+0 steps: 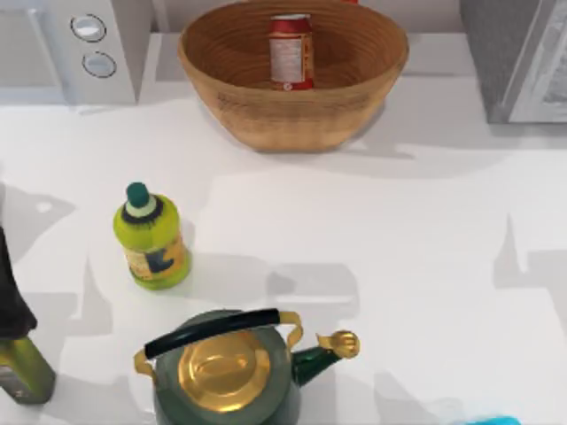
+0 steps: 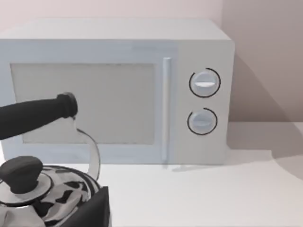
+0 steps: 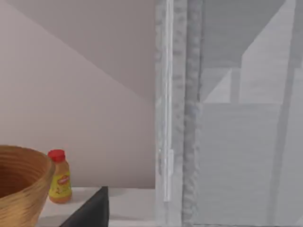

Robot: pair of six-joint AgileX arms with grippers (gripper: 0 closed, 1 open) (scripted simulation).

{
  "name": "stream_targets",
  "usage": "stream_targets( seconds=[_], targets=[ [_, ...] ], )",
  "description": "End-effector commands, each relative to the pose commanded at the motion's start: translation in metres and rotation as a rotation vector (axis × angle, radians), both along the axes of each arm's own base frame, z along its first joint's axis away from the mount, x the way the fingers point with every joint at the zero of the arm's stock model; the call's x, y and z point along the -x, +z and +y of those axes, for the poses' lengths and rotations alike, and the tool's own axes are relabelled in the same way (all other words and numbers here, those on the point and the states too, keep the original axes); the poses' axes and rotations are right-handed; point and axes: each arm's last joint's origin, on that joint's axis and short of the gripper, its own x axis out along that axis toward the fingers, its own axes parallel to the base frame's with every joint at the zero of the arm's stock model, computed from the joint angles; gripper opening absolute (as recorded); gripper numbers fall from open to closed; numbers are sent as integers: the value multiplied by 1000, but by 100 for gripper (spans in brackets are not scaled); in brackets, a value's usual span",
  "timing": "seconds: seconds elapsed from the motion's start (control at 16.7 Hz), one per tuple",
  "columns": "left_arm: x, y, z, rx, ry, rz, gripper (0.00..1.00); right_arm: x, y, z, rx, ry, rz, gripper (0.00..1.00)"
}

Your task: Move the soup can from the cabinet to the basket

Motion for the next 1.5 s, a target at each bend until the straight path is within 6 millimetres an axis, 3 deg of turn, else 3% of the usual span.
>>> stream_targets(
  seconds=[0.24, 0.42, 0.78, 1.02, 1.26, 1.5],
  targets=[
    [0, 0, 0, 0, 0, 0, 100, 15, -61, -11, 5, -27, 37, 100],
    [0, 0, 0, 0, 0, 0, 100, 16, -84, -15, 6, -38, 63, 100],
    [0, 0, 0, 0, 0, 0, 100, 16, -85, -15, 6, -38, 66, 100],
    [0, 0, 0, 0, 0, 0, 100, 11, -76, -22, 6, -49, 55, 100],
    [0, 0, 0, 0, 0, 0, 100, -5, -60, -41, 7, -63, 58, 100],
    [0, 0, 0, 0, 0, 0, 100, -28, -50, -76, 2, -64, 70, 100]
  ],
)
